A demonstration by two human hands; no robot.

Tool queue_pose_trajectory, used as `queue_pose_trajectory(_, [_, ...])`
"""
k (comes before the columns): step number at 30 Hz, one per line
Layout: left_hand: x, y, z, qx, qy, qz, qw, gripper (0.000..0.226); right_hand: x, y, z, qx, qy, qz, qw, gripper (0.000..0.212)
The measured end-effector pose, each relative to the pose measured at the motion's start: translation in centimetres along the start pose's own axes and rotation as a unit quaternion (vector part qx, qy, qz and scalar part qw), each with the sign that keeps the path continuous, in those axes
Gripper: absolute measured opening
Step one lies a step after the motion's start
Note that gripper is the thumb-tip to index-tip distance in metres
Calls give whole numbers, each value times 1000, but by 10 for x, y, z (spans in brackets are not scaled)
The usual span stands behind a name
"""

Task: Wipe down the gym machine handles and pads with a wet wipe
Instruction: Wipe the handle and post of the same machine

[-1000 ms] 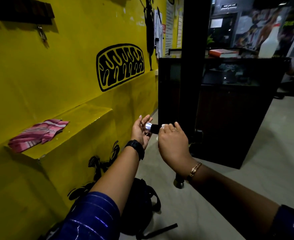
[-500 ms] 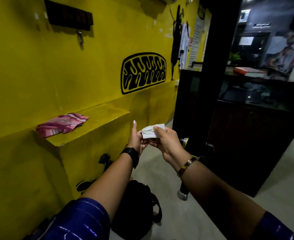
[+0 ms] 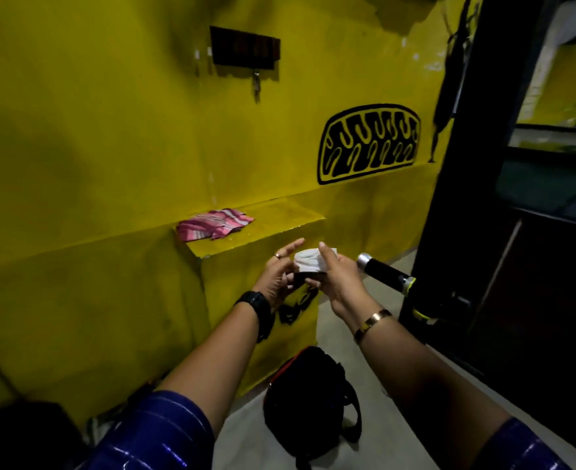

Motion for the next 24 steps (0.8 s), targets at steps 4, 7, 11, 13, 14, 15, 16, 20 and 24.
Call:
queue_pose_trajectory(4, [-2,16,-34,-72,-32,-8,997,47,-2,-19,-23,98,-53,46,993,25])
queue_pose_trajectory(7, [-1,20,-65,-110,-51,-35,992,40,-2,-28,-46,172,-75,42,981,36])
queue_pose_trajectory(11, [5,24,-114,-179,-87,-51,979,27,-4,-34,-86,268,-62,33,961,27])
queue_pose_trajectory(13, [14,26,-142,-218,-108,-73,967,22,-9,-34,-110,311,-64,41,947,22])
queue_pose_trajectory(14, [19,28,-156,-238,-119,-86,960,19,-14,-33,-122,325,-68,43,942,24])
queue_pose_trajectory(15, [25,30,-168,-255,-130,-99,953,17,-19,-33,-130,336,-71,44,938,25])
queue_pose_trajectory(16, [31,33,-185,-276,-141,-109,944,16,-25,-32,-143,351,-78,47,932,25])
queue_pose_trajectory(20, [52,44,-247,-342,-153,-113,920,13,-42,-36,-191,406,-94,45,908,19])
queue_pose_trajectory(24, [62,51,-313,-387,-169,-100,901,14,-52,-46,-241,442,-99,35,891,16])
Point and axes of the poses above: each hand's wrist, its own z-axis towards the middle knuckle, its own y-axis out of the back of the hand, x = y × z, the point moved 7 cm from there along z, towards the middle knuckle, and after that the axes turned 6 degrees about y, right-handed, at the moved point
